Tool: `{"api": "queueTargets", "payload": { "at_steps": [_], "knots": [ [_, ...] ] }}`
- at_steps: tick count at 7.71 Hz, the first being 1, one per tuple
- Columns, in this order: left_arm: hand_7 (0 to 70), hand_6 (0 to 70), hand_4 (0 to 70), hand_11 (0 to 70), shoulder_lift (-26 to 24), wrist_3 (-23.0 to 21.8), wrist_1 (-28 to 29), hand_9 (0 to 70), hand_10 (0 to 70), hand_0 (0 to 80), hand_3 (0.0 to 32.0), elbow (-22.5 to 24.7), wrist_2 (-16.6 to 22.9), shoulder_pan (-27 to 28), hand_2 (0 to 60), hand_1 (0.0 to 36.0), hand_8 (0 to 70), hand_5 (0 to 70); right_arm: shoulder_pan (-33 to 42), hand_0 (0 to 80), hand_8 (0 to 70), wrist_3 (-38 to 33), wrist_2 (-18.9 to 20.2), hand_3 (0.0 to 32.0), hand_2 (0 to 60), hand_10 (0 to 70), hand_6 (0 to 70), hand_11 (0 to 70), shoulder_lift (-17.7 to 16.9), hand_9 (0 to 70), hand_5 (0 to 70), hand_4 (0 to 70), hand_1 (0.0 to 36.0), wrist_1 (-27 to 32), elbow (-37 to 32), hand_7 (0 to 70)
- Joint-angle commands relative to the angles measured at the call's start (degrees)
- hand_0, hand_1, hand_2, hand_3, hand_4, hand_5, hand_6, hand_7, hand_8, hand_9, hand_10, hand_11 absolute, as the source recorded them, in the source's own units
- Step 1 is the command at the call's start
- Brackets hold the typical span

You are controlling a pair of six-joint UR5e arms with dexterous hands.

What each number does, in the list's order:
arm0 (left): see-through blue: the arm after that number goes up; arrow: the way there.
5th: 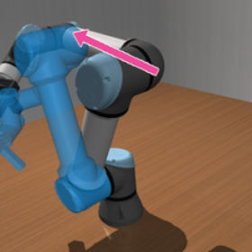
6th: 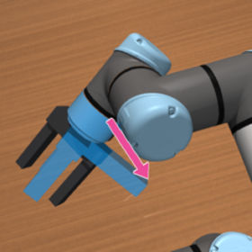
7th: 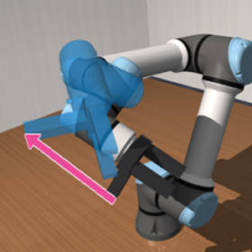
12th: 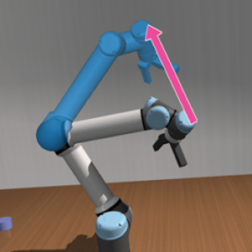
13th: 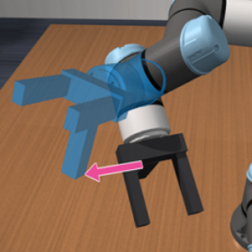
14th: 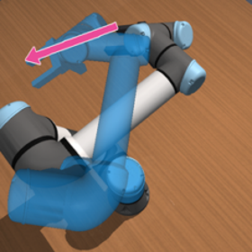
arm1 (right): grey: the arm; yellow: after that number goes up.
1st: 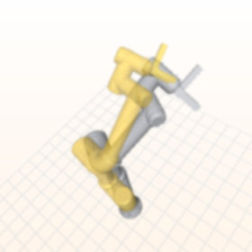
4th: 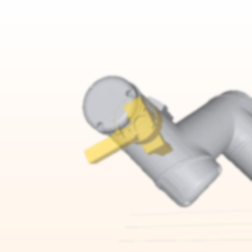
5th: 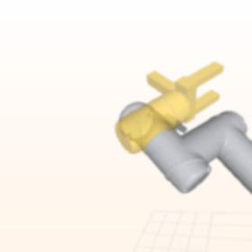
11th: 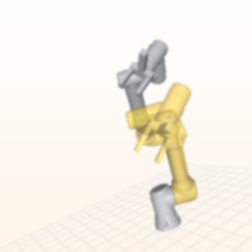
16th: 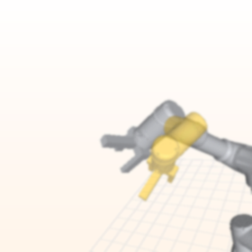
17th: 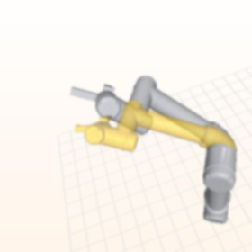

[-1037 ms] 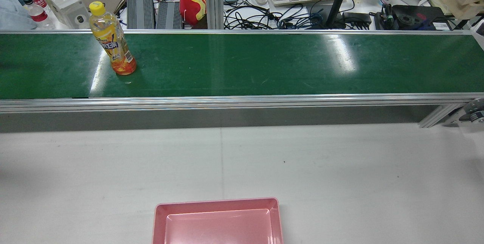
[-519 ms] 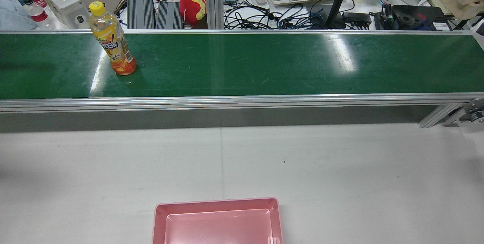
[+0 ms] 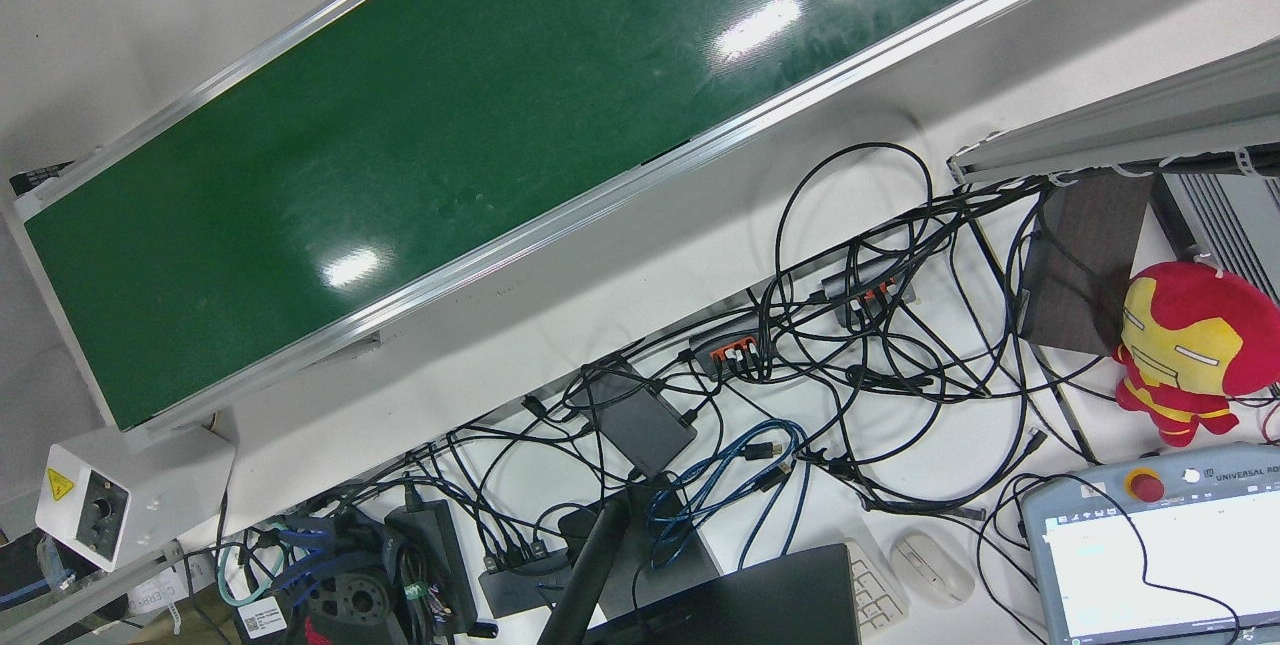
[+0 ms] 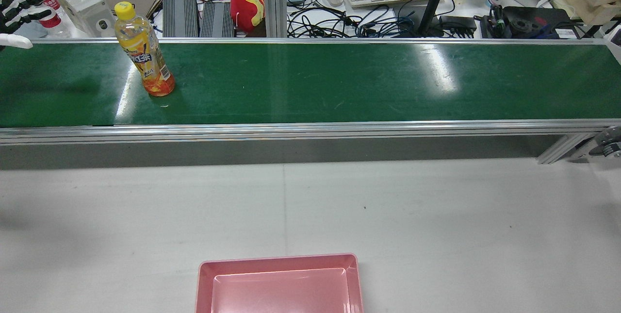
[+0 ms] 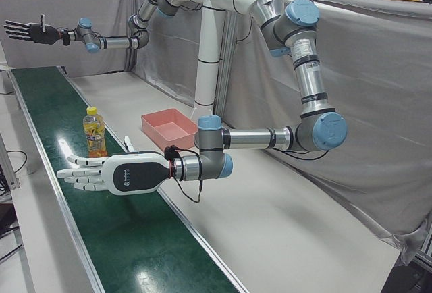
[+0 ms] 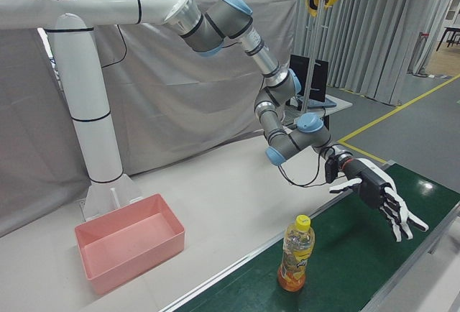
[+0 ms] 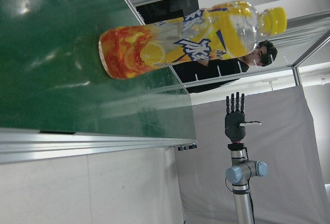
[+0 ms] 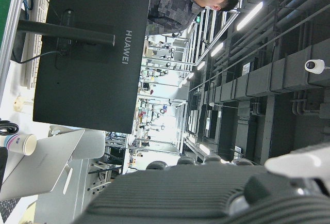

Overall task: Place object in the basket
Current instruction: 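Reach the left hand toward the orange juice bottle on the belt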

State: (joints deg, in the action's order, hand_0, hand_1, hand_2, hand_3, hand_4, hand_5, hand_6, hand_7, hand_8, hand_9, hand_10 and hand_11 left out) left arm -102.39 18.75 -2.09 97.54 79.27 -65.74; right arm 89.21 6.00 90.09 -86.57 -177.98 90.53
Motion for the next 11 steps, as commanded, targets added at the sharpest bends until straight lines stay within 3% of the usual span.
{"api": "queueTargets", "payload": {
  "at_steps": [1, 3, 4, 11],
  "knots": [
    [1.9, 0.0, 4.3, 15.9, -1.8, 0.1, -1.1, 10.8, 9.3, 58.0, 0.0, 0.0, -2.8, 3.6, 0.0, 18.2, 8.8, 23.3, 0.0, 0.0, 0.0, 0.1, 0.0, 0.0, 0.0, 0.0, 0.0, 0.0, 0.0, 0.0, 0.0, 0.0, 0.0, 0.0, 0.0, 0.0],
    [1.6, 0.0, 4.2, 15.6, -3.9, 2.3, -3.2, 11.0, 9.1, 58.1, 0.0, 0.1, -3.1, 6.6, 0.0, 18.8, 8.9, 23.3, 0.0, 0.0, 0.0, 0.1, 0.0, 0.0, 0.0, 0.0, 0.0, 0.0, 0.0, 0.0, 0.0, 0.0, 0.0, 0.0, 0.0, 0.0],
    [1.7, 0.0, 3.8, 16.0, -4.5, 2.3, -3.3, 10.9, 9.4, 58.4, 0.0, 0.1, -4.5, 7.3, 0.0, 19.0, 8.9, 23.6, 0.0, 0.0, 0.0, 0.1, 0.0, 0.0, 0.0, 0.0, 0.0, 0.0, 0.0, 0.0, 0.0, 0.0, 0.0, 0.0, 0.1, 0.0],
    [1.5, 0.0, 4.0, 16.2, -6.5, 2.5, -6.3, 11.3, 9.4, 58.7, 0.0, 2.2, -4.8, 11.4, 0.0, 19.8, 9.2, 24.3, 0.0, 0.0, 0.0, 0.1, 0.0, 0.0, 0.0, 0.0, 0.0, 0.0, 0.0, 0.0, 0.0, 0.0, 0.0, 0.0, 0.1, 0.0]
  ]
}}
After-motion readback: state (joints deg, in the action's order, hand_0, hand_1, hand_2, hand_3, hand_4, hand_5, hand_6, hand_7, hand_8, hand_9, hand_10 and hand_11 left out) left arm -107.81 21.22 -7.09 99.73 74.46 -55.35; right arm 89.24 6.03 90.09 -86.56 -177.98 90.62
